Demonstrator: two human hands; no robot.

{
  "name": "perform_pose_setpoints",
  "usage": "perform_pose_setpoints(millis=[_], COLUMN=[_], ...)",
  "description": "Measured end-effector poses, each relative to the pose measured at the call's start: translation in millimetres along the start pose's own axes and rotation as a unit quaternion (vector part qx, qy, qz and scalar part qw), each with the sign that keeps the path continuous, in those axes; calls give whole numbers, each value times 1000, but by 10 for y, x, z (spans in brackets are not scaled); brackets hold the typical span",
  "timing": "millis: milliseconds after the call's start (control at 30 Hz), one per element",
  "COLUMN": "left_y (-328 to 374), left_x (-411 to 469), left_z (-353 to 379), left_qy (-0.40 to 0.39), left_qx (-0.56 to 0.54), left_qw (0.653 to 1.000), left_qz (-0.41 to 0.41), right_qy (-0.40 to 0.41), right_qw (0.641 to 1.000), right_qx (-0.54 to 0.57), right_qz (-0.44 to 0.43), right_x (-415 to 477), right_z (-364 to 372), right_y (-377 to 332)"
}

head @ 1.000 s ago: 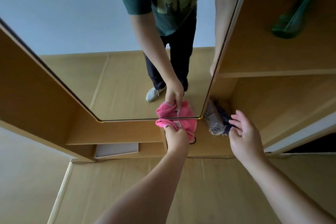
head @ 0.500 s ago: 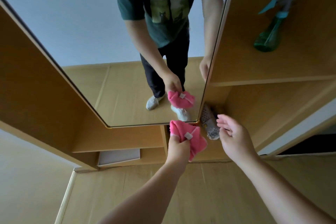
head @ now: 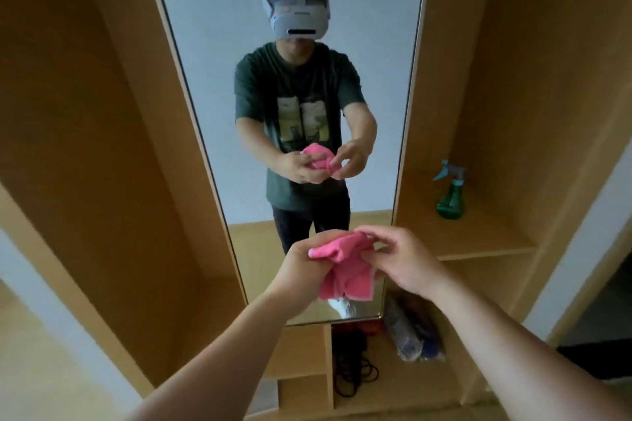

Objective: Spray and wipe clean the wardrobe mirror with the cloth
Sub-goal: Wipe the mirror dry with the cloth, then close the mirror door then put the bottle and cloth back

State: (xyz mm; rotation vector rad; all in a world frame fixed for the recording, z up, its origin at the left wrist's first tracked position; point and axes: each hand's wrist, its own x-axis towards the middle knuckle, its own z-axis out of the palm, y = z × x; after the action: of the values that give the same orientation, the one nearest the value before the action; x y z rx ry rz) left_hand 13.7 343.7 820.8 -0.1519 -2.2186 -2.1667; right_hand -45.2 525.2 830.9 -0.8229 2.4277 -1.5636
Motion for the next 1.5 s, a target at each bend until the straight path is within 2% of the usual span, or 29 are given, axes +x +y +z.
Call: perform_pose_setpoints(millis=[133,200,367,467,567,667,800,900,1100,1300,1500], left_y=[698,939,1390,1615,1844,2045,2198,2260,2348,2443,2460], left_x=[-323,-438,-506,-436,-331,-211,-76,18,136,167,153], left_z=[-330,-439,-592,-677,-768,-876,-987,-1028,-1113,-1321,-1600], left_qy=[-126,-138,29,73,111,148,195,216,241,226,196], left_qx=[-38,-28,62,98,204,275,292,303,302,297,303], left_qw=[991,989,995,990,968,943,927,917,907,909,913], left_qz=[39,40,74,72,99,119,129,144,168,186,192], right_qy=[39,36,38,35,26,119,310,366,295,303,380], right_qw=[997,995,992,990,988,977,928,910,952,951,921], right_qx=[1,-8,25,11,-16,-62,-111,-142,-72,-38,-63], right_qz=[-67,-96,-120,-137,-150,-163,-174,-136,-37,-35,-59], right_x=[-47,-50,65,195,383,633,934,1135,1420,1506,1297], right_z=[24,58,74,-4,-231,-625,-1130,-1350,-1393,-1338,-1080], right_y=[-815,-1111,-1646,-1835,-1899,-1865,-1780,-1694,-1644,-1597,-1533])
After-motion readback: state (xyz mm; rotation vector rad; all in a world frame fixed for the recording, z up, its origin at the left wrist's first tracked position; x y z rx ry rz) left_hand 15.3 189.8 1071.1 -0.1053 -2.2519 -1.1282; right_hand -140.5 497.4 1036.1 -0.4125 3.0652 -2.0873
